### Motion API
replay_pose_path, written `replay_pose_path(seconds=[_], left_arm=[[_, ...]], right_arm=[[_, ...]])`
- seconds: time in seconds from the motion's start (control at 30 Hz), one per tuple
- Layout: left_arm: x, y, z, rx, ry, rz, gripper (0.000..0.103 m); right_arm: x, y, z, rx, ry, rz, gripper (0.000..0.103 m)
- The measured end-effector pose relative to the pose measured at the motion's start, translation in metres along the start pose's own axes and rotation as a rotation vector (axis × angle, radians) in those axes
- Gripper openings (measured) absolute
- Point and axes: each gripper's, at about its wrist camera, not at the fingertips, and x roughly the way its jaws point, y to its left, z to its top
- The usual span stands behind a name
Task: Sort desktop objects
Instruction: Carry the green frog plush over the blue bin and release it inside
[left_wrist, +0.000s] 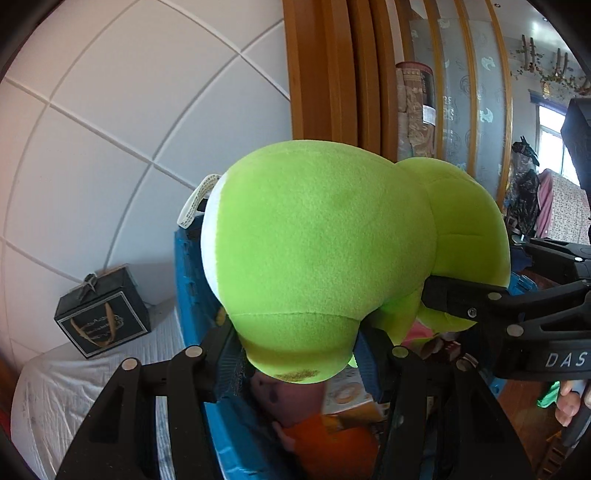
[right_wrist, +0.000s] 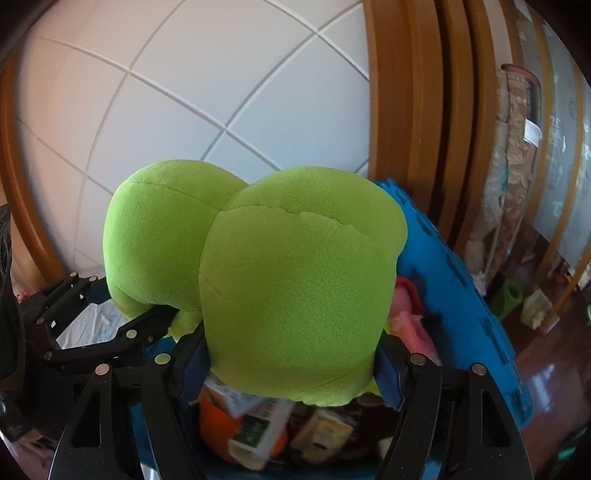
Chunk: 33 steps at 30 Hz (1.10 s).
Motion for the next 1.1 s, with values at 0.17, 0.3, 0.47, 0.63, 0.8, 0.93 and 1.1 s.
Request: replay_pose_path(seconds=[0.17,0.3,0.47,0.63,0.8,0.93,1.1], left_arm=[[0.038,-0.046,-0.012,-0.002,0.141,-0.061,0.055],[0.054,-0.067,-0.020,0.027,0.226,-0.052,0.056],[0.045,-0.075,-0.027,0.057,0.225,-0.011,0.058],[0.022,-0.066,-0.033,0.046,0.180,0.047,0.063],[-0.012,-0.054,-0.036,0.047,0.099,0.065,0.063],[-0.048,-0.046,-0.039,0.051,0.029,0.063,0.063],[-0.089,-0.033,-0.047,0.022,-0.047,0.014,0.063]], right_arm=[[0.005,-0.059,-0.033,0.058,0.074,-0.025,0.078],[0.028,-0.097,-0.064,0.110,0.156,-0.015,0.081],[0.043,-0.109,-0.074,0.111,0.181,-0.003,0.085],[0.035,-0.106,-0.074,0.105,0.153,-0.032,0.094],[-0.001,-0.096,-0.073,0.127,0.077,-0.031,0.103],[-0.033,-0.075,-0.077,0.116,0.035,-0.066,0.103],[-0.067,-0.042,-0.083,0.089,-0.015,-0.125,0.103]])
